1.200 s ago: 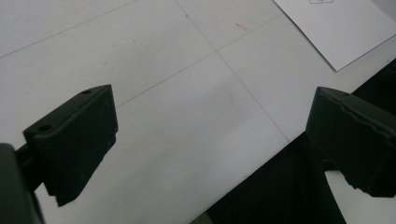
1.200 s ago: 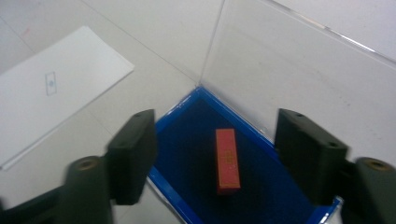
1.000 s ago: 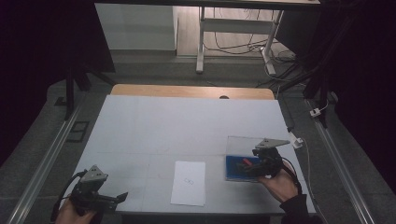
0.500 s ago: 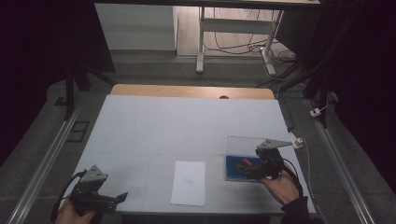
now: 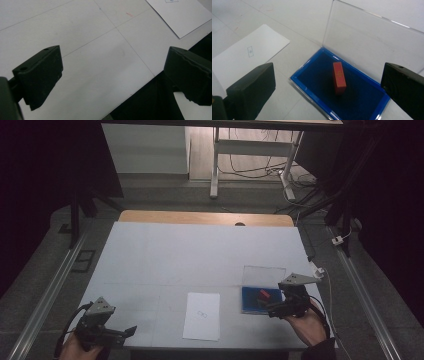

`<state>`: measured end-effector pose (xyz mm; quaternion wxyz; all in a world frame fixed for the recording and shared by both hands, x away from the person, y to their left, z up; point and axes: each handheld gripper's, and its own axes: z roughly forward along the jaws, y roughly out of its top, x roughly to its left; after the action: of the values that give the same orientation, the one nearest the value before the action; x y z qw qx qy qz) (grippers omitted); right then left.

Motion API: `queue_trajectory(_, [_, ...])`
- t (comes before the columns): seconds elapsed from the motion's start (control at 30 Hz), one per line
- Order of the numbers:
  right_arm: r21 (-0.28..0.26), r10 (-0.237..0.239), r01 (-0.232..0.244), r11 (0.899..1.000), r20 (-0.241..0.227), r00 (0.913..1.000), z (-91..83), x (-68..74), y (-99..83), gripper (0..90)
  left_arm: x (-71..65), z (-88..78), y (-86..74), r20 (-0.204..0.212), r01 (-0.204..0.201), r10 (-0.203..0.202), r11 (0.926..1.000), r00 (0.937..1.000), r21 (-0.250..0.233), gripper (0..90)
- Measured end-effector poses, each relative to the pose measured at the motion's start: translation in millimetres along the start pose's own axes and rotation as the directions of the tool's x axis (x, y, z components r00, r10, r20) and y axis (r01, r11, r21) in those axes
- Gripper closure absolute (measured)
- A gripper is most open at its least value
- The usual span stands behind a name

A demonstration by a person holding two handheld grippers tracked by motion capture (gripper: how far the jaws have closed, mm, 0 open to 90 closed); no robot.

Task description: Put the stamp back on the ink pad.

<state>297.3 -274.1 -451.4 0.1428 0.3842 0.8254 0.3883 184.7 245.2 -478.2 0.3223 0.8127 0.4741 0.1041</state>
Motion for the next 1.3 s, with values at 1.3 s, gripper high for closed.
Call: queue_trajectory(1.3, [0.010, 0.090, -0.092, 0.996, 0.143, 0.9857, -61.6, 8.7, -60.1, 0.0, 1.5, -0.6, -0.4, 0.004, 0.008, -0.008, 1.0000, 1.0000, -0.004, 2.5])
